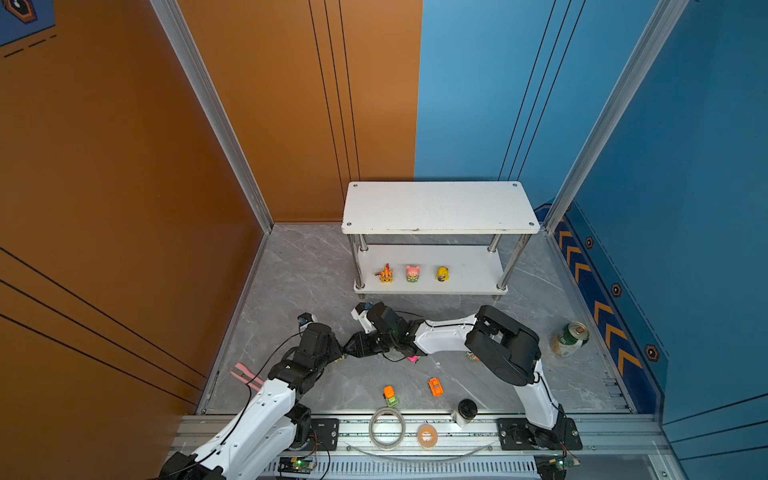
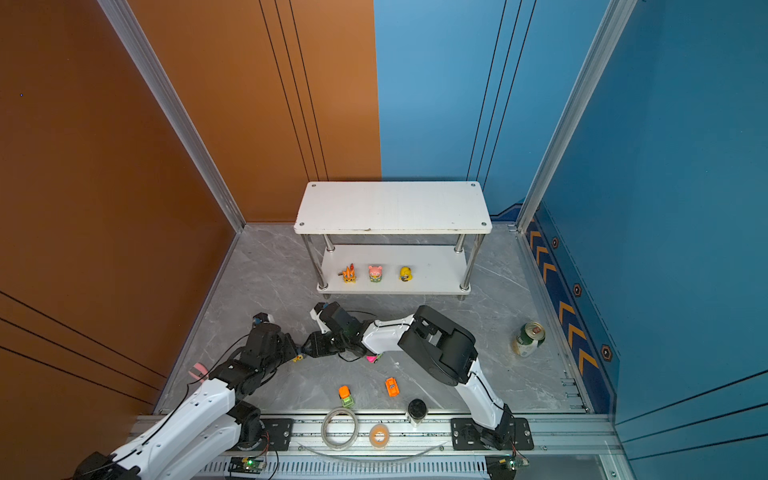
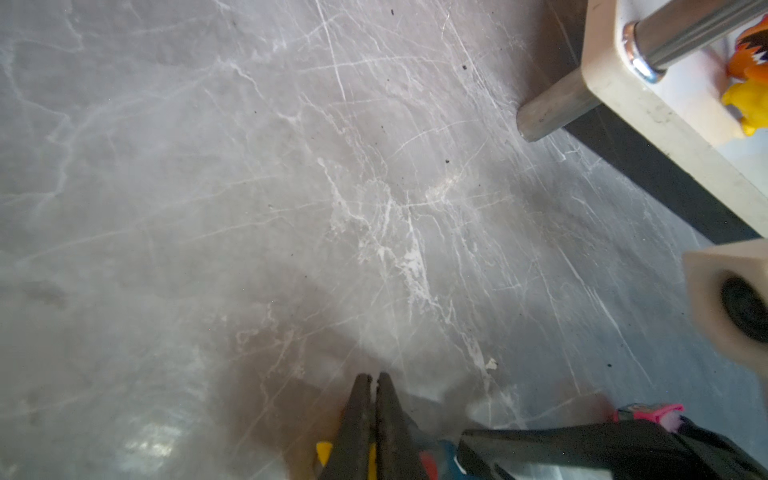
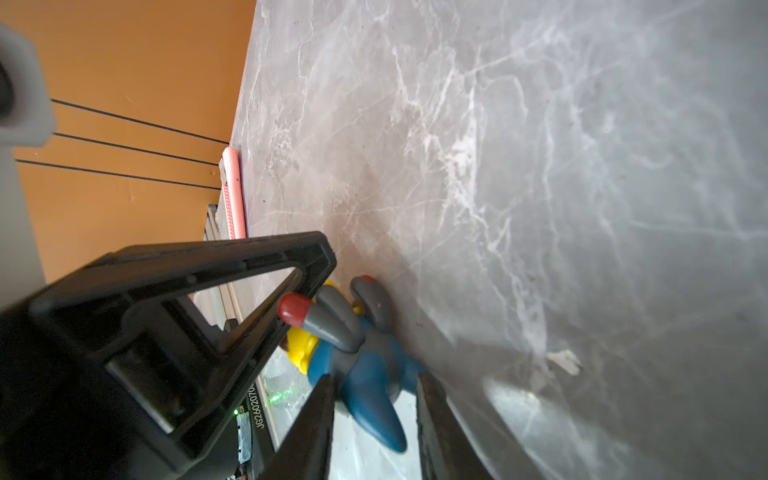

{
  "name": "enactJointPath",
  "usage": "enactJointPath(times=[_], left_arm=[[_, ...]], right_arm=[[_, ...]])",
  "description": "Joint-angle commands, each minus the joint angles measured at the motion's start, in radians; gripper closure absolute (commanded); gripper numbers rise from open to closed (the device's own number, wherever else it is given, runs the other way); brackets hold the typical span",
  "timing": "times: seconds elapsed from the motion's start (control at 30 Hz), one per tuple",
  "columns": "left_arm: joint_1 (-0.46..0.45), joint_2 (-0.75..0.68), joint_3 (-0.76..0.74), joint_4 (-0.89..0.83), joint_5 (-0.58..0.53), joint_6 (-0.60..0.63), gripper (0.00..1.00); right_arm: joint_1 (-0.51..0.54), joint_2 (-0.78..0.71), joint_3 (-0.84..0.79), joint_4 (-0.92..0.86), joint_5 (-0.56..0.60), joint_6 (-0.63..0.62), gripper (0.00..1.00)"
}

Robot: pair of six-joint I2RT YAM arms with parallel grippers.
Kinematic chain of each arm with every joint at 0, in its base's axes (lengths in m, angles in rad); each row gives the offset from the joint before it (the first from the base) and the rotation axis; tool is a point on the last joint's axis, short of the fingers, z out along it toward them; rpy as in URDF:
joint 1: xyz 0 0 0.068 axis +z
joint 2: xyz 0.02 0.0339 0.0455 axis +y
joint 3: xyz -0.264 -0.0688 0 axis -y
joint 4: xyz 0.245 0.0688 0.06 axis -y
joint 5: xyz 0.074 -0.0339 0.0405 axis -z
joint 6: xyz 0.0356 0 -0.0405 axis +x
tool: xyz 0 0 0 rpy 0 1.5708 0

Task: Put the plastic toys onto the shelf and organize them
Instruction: 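Lower the right gripper and close it on the Lucario figure beside the left gripper, then lift the blue Lucario figure with the right gripper while the left gripper draws back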

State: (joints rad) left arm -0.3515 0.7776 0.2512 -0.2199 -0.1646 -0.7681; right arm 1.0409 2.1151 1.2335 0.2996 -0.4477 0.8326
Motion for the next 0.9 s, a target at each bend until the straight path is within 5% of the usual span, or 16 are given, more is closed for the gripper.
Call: enactJointPath(times=[0.0,0.47,0.87], left_arm=[[-0.016,-0.009,-0.011,-0.032,0.005,-0.013,0.92],[-0.037,-0.058,-0.003,-0.072,-0.011,-0.025,0.92],[-0.024,-0.191,0.043,-0.156,-0.045,0.014,0.89]], right_arm=[[0.004,0.001,-0.002,-0.030,0.040,0.009,0.70],[-0.023,-0.033,0.002,-0.040,0.002,0.036,0.93],[-0.044,-0.131,0.276,-0.730,0.068,-0.391,1.00]])
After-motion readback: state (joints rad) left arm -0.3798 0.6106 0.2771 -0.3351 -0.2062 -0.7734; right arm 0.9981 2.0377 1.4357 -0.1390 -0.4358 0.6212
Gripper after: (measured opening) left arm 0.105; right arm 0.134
